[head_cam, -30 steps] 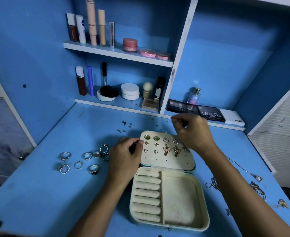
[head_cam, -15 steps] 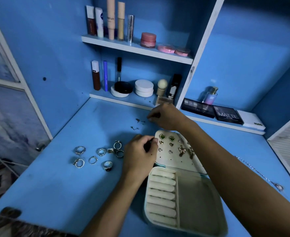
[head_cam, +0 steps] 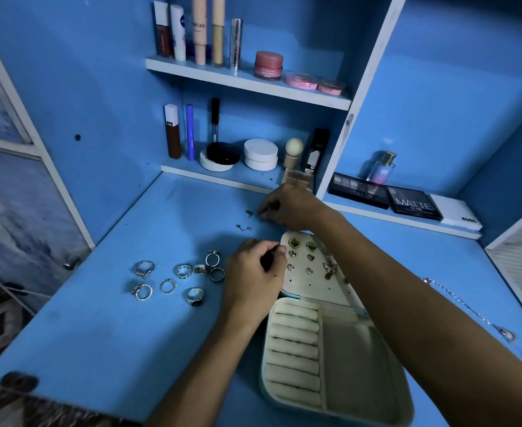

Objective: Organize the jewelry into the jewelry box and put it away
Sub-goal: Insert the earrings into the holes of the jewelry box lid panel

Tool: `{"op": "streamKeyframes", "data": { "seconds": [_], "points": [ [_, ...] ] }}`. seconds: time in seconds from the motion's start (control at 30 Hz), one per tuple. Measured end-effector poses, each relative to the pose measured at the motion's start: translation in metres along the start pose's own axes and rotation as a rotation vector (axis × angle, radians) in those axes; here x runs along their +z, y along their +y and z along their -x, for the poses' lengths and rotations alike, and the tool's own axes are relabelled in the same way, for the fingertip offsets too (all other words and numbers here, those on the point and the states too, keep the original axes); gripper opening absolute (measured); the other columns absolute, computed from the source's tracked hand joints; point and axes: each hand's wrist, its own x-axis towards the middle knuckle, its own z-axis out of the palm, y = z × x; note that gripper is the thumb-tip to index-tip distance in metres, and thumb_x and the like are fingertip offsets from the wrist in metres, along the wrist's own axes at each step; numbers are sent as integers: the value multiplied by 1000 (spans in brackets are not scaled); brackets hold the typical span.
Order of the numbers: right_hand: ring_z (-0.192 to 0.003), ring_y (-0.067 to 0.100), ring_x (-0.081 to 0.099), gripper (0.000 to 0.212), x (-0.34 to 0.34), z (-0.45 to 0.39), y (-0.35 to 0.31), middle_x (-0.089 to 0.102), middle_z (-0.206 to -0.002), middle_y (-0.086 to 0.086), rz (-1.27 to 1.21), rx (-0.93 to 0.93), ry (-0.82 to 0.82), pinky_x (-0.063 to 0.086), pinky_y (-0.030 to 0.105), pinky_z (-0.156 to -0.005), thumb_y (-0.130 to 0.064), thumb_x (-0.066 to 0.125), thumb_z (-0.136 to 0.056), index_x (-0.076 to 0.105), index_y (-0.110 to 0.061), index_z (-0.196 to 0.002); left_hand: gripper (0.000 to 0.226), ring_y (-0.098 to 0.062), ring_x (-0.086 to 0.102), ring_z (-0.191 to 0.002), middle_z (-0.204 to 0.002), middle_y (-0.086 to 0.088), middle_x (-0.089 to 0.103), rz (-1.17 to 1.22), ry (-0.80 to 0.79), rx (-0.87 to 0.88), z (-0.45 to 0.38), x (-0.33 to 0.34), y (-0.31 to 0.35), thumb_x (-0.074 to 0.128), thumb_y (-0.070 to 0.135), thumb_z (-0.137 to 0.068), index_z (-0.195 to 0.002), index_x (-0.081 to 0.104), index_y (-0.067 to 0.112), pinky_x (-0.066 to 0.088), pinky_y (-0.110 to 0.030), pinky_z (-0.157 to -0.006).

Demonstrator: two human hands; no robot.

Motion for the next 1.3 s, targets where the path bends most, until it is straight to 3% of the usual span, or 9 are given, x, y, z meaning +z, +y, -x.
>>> {"op": "streamKeyframes", "data": {
  "seconds": [0.37,0.5,0.57,0.67,0.87,0.97,1.1,1.23,1.3],
  "points": [
    [-97,14,64,13,-6,5,5,74,-103,-1,29,13,23,51,29,-89,-18,67,-90,78,-19,-98,12,-5,58,-80,-86,2,69,-16,-12,-6,0,-1,1,67,21,-91,-91,75,13,40,-6,-71],
    [-93,8,59,14,-15,20,9,70,-93,-5,-48,65,90,44,16,-81,-15,65,-91,77,-15,-98,12,-11,62,-82,-86,1,70,-5,-12,-18,0,-1,0,67,21,-91,-92,75,13,46,-18,-74],
    [-82,6,58,13,-22,30,12,67,-82,-7,-133,120,157,42,15,-74,-12,67,-89,78,-11,-96,12,-12,63,-82,-87,1,70,-4,-11,-11,0,-1,0,67,20,-91,-92,75,12,47,-21,-76],
    [-61,5,61,10,-34,51,17,69,-71,-7,-262,186,249,50,20,-65,-8,68,-86,78,-10,-88,12,-11,63,-82,-86,1,70,0,-17,-1,0,-2,1,67,19,-91,-93,76,11,46,-17,-75],
    [-79,26,73,18,-46,102,32,76,-78,2,-506,288,405,61,41,-81,-8,73,-85,73,-24,-76,11,-9,63,-81,-86,3,70,-7,-10,4,1,-2,1,68,17,-91,-93,76,10,47,-18,-76],
    [-78,26,73,23,-47,129,41,76,-78,2,-559,306,472,60,44,-83,-4,73,-85,73,-25,-76,11,-10,64,-83,-87,2,71,-10,-15,-6,1,-2,0,68,18,-91,-95,76,11,49,-24,-78],
    [-79,11,71,20,-43,164,49,76,-81,-7,-593,316,505,59,36,-88,-4,72,-85,76,-24,-82,11,0,61,-82,-88,6,69,-11,-16,-12,1,-2,0,67,19,-91,-95,76,14,48,-19,-79],
    [-80,16,71,17,-31,192,54,76,-84,-8,-650,349,524,59,40,-87,-11,74,-87,77,-27,-83,12,2,61,-82,-90,8,71,-20,-21,-41,2,-3,1,67,21,-91,-95,76,16,41,-4,-74],
    [-85,18,71,15,-26,202,52,76,-85,-11,-682,349,539,58,31,-81,-14,75,-88,77,-28,-83,12,3,62,-84,-90,8,71,-19,-20,-46,2,-3,1,67,21,-91,-96,76,16,40,-3,-73]
  ]
}}
